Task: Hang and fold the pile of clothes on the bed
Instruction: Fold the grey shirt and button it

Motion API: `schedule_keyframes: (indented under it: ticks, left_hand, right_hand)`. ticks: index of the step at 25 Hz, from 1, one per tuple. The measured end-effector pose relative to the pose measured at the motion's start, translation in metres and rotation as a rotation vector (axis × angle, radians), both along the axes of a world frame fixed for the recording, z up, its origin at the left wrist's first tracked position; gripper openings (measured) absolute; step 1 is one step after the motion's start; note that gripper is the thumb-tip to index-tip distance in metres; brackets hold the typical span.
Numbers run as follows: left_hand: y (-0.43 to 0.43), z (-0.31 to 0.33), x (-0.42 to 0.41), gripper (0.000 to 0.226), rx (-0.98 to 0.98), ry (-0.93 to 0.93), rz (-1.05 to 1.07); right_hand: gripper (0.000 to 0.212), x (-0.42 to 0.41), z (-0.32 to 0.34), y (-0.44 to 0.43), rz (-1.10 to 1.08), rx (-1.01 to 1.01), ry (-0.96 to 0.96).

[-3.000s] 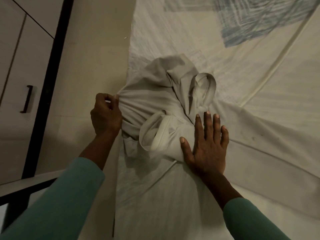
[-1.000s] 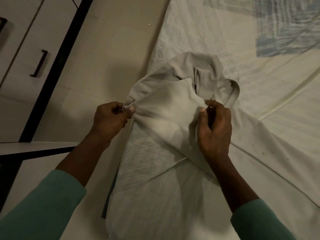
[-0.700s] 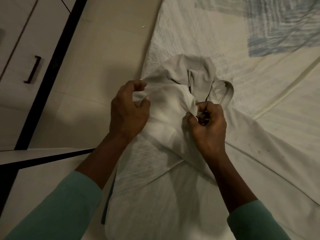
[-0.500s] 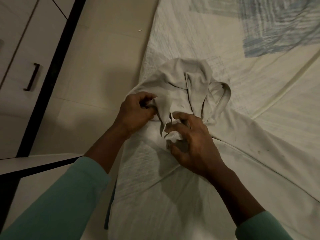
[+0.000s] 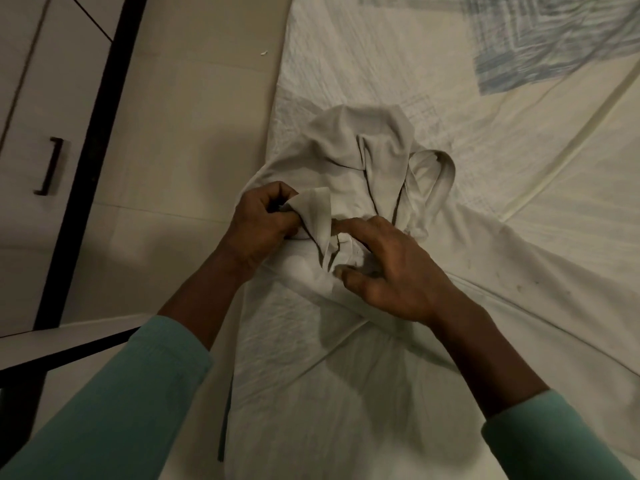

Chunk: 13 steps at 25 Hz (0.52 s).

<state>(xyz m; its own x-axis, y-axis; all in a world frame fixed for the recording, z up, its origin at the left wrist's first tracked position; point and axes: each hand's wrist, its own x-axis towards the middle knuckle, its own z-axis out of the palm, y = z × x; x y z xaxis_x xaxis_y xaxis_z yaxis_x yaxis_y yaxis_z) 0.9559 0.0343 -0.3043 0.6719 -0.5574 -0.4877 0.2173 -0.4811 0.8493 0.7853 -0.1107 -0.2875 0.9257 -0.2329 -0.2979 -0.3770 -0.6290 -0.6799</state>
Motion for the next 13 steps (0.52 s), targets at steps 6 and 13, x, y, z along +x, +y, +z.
schedule_keyframes:
  ticks: [6,13]
  left_hand:
    - [0.002,0.0,0.003,0.015,-0.054,0.119,0.025]
    - [-0.023,0.008,0.011,0.023,0.171,0.158,0.147]
  right_hand:
    - [0.006,0.003,0.009,-0.016,-0.561,0.304,-0.202]
    - [0.057,0.004,-0.005,-0.015,-0.786,0.358,0.003]
